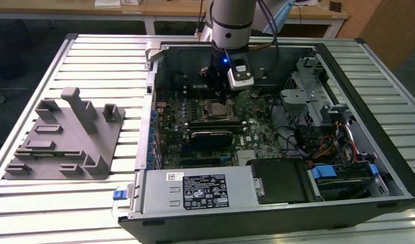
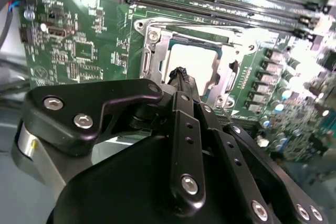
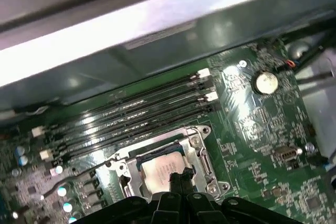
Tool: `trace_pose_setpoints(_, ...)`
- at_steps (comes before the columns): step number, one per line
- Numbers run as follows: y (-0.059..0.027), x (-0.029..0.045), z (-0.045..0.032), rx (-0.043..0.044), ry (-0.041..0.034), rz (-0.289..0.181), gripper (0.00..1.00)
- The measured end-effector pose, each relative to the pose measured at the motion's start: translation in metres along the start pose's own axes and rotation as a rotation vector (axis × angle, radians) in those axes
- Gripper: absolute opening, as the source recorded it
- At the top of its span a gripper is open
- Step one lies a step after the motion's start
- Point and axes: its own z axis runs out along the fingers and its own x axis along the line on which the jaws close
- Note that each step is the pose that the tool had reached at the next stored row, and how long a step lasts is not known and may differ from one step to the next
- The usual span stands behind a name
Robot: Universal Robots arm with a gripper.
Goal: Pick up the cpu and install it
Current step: 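Close the cpu cover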
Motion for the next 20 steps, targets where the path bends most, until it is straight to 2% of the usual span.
trace_pose_setpoints(11, 0.0001, 0.0, 0.0021, -0.0013, -0.0002, -0.198, 0.11)
trace_pose_setpoints(15, -0.0004, 0.0001, 0.0024, 0.0083, -0.0021, -0.225, 0.11)
trace_pose_setpoints(20, -0.0035, 0.0035, 0.0034, 0.0088, -0.0024, -0.233, 0.11)
